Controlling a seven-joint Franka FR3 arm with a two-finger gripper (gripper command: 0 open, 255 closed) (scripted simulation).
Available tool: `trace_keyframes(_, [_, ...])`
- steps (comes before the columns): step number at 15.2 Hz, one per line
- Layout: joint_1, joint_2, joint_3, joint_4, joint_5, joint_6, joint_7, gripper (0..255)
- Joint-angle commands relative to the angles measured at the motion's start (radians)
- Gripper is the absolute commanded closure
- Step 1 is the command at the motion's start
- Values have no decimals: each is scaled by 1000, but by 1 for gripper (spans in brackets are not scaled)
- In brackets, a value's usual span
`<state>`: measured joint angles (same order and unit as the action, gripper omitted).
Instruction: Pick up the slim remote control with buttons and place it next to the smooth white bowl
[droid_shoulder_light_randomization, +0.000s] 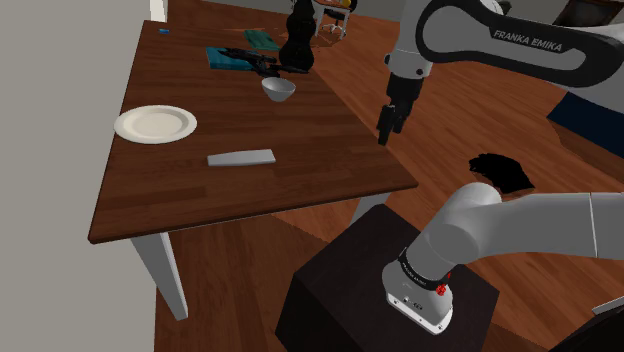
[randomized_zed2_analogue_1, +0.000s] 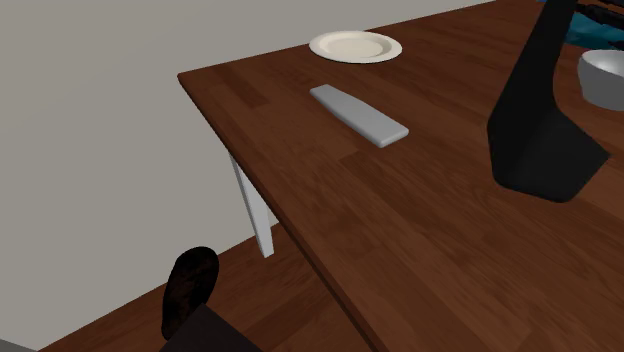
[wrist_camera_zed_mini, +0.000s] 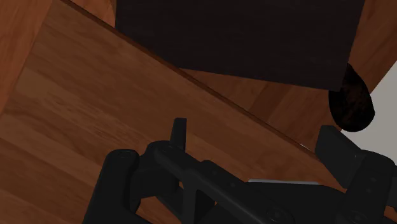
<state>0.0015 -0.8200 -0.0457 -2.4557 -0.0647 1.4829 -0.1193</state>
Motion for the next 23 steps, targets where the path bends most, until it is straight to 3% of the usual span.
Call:
trace_keyframes(1, [0,0,0,0,0,0,0,0])
trace_keyframes(12, [111,375,-37,95,-9,327,-241,0])
trace_keyframes(23, [201,745,-17,306,27,534,-473,0])
